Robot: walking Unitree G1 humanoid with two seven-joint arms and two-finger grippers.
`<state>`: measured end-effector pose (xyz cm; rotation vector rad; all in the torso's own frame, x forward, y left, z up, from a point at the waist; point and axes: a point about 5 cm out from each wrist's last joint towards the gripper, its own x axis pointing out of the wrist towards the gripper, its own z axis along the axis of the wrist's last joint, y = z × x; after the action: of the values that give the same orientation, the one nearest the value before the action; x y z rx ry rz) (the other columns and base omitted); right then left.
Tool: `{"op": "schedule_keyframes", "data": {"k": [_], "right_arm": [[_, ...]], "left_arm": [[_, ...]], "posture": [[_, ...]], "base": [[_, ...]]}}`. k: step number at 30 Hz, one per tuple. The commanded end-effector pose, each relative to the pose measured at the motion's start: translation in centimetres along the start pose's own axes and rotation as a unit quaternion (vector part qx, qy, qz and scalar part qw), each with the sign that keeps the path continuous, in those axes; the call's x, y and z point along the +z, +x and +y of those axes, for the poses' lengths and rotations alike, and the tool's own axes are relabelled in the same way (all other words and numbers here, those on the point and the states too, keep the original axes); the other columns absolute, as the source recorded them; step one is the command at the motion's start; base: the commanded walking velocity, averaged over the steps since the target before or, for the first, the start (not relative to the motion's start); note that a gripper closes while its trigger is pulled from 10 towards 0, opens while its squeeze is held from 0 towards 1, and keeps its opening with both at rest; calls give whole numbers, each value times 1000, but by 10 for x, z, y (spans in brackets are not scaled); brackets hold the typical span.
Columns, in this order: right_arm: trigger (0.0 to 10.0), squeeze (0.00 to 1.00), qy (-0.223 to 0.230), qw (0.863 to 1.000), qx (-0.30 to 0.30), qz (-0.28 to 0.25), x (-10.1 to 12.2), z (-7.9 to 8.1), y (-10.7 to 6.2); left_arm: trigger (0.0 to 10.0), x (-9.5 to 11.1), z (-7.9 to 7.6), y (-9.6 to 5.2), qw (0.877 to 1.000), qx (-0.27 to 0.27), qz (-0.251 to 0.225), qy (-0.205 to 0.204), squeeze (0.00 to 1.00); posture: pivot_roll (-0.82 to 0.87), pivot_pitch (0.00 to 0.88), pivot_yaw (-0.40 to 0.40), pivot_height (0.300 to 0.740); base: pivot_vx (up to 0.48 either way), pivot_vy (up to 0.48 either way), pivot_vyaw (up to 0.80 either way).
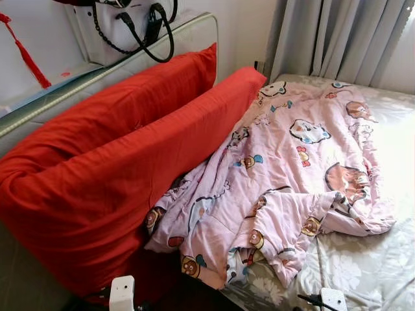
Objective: Clean up the room
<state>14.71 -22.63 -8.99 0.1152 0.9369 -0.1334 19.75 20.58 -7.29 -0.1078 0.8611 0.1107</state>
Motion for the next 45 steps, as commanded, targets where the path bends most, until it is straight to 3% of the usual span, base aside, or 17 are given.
{"op": "schedule_keyframes", "data": {"k": [1, 8, 16, 18, 20, 22, 25, 28, 29, 31, 33, 35, 45], "right_arm": [[10000, 0, -6, 1000, 4, -4, 2, 3, 1], [10000, 0, 1, 1000, -3, -8, 2, 2, 1], [10000, 0, 15, 1000, -11, -11, 1, 1, 0], [10000, 0, 34, 999, -13, -25, 3, 1, 0], [10000, 0, 37, 999, -13, -27, 3, 1, 0], [10000, 0, 30, 998, -22, -51, 7, -1, -1], [10000, 0, 63, 994, -18, -89, 11, -2, -3], [10000, 0, 65, 993, -14, -98, 12, -2, -3], [10000, 0, 70, 992, -11, -107, 13, -3, -4], [10000, 0, 79, 990, -10, -114, 13, -3, -4], [10000, 0, 64, 974, 16, -216, 67, 27, 3], [10000, 0, 61, 962, 26, -263, 89, 41, 2], [10000, 0, 75, 958, 33, -276, 79, 33, -2]], "left_arm": [[10000, -14, 7, -4, 1000, 9, 21, -4, 0], [10000, -17, -1, -4, 1000, 3, 23, 0, 0], [10000, -15, -6, -3, 1000, -10, 16, 19, 0], [10000, 5, -4, -1, 998, -34, -27, 40, 0], [10000, 7, -3, 0, 998, -35, -32, 42, 0], [10000, 27, 1, 1, 996, -39, -75, 42, 0], [10000, 61, -13, 3, 986, -49, -148, 64, 0], [10000, 71, -14, 2, 982, -53, -172, 59, 0], [10000, 81, -16, 0, 975, -60, -204, 55, 0], [10000, 86, -18, -2, 971, -66, -223, 57, 0], [10000, 93, -25, -6, 960, -79, -260, 60, 0], [10000, 96, -30, -11, 951, -84, -293, 54, 0], [10000, 109, -37, -19, 934, -91, -340, 55, 0]], "posture": [[38, 34, 29, 740], [39, 38, 30, 740], [32, 42, 28, 740], [31, 43, 27, 740], [31, 43, 27, 740], [34, 43, 19, 740], [34, 41, 6, 740], [29, 35, 3, 740], [30, 32, 1, 740], [32, 29, 0, 740], [30, 23, -5, 740], [31, 17, -6, 740], [15, 0, 3, 740]], "base": [[0, 0, 800], [0, 0, 757], [0, 0, 0], [0, 0, 0], [0, 0, 0], [0, 0, 0], [0, 0, 0], [0, 0, 0], [0, 0, 0], [0, 0, 0], [0, 0, 0], [0, 0, 0], [0, 0, 0]]}}
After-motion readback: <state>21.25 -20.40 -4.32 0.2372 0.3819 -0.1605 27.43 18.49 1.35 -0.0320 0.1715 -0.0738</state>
